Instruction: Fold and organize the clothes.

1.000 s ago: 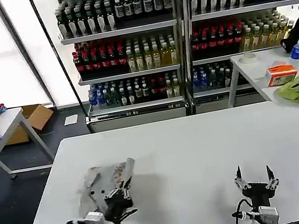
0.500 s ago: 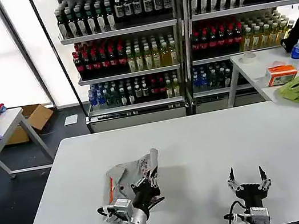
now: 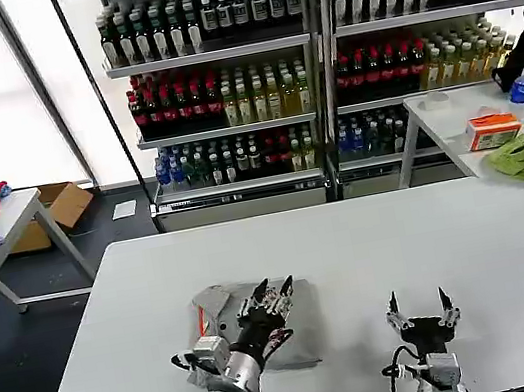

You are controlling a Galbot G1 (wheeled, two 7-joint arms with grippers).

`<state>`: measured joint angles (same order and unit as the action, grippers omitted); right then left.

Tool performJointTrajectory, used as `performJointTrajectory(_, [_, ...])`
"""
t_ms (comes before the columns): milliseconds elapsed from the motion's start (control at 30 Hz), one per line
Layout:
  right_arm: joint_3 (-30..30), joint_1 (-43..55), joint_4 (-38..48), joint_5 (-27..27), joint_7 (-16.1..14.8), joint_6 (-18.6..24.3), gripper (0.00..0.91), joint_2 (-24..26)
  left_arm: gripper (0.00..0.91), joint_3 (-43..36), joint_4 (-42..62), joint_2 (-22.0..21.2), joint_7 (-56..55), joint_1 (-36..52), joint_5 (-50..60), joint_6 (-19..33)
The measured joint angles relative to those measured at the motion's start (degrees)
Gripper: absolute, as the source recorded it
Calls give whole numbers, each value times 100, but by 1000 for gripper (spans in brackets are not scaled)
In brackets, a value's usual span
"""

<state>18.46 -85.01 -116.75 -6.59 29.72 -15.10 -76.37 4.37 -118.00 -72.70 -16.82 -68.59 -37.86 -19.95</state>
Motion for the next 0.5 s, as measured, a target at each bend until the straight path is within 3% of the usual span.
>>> performJointTrajectory(300, [-490, 645, -58, -1858, 142, -644, 907, 141, 907, 693, -320, 360, -316, -213, -56, -163])
performJointTrajectory(500, [-1064, 1209, 66, -2828, 362, -1039, 907, 150, 907, 1312, -527, 684, -483, -475, -24, -282])
